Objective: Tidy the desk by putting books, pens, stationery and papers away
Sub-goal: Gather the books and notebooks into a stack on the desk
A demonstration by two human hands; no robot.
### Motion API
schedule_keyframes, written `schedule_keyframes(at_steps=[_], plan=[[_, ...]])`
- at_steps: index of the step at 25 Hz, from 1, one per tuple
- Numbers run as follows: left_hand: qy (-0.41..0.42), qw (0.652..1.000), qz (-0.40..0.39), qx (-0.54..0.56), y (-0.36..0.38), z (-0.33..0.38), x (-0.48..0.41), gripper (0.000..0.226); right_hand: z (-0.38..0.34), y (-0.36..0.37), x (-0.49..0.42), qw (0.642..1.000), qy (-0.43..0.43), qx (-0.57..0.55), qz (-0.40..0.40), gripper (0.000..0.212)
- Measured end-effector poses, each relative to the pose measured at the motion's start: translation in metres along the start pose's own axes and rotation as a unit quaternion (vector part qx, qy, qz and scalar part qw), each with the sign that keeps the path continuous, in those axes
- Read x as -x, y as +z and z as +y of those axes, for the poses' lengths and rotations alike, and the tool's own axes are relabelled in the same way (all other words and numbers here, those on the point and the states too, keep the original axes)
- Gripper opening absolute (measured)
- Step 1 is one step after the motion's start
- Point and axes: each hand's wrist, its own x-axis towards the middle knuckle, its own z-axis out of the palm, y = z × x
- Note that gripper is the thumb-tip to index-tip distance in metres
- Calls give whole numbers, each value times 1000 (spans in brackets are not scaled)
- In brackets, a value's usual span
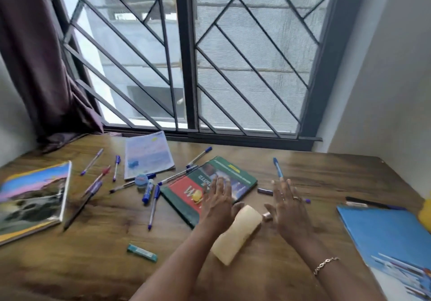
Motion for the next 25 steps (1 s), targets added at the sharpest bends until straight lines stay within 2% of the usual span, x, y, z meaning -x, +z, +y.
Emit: schedule_keyframes(at_steps=[3, 6, 8, 9, 11, 12, 14, 16, 19, 22, 25], plan=[[-41, 999, 2, 23, -8, -49, -16, 71, -38, 4, -22, 993, 3, -114, 24, 50], [-71, 997, -17, 22, -10, -88, -28, 75, -67, 3, -43, 959, 98, -266, -22, 47], [-81, 996, -28, 27, -8, -105, -38, 76, -84, 2, -55, 893, 199, -404, -29, 24], [-93, 994, -38, 37, -6, -112, -43, 79, -92, -1, -58, 839, 250, -483, -25, 12], [-127, 988, -74, 58, -5, -122, -54, 90, -101, -2, -66, 733, 326, -596, -31, 26], [-140, 983, -94, 66, -5, -126, -60, 95, -104, -1, -69, 690, 354, -631, -26, 26], [-148, 978, -121, 87, -4, -131, -69, 96, -109, -4, -73, 636, 397, -661, -20, 13], [-134, 977, -132, 103, -1, -131, -77, 90, -107, -2, -78, 622, 426, -656, -20, 8], [-122, 979, -127, 104, 2, -127, -83, 89, -98, 5, -85, 606, 446, -659, -27, 30], [-136, 976, -112, 125, 0, -127, -87, 85, -92, 8, -87, 607, 467, -640, -53, 21], [-150, 974, -107, 131, -2, -130, -93, 78, -96, 5, -89, 582, 442, -679, -72, 23]])
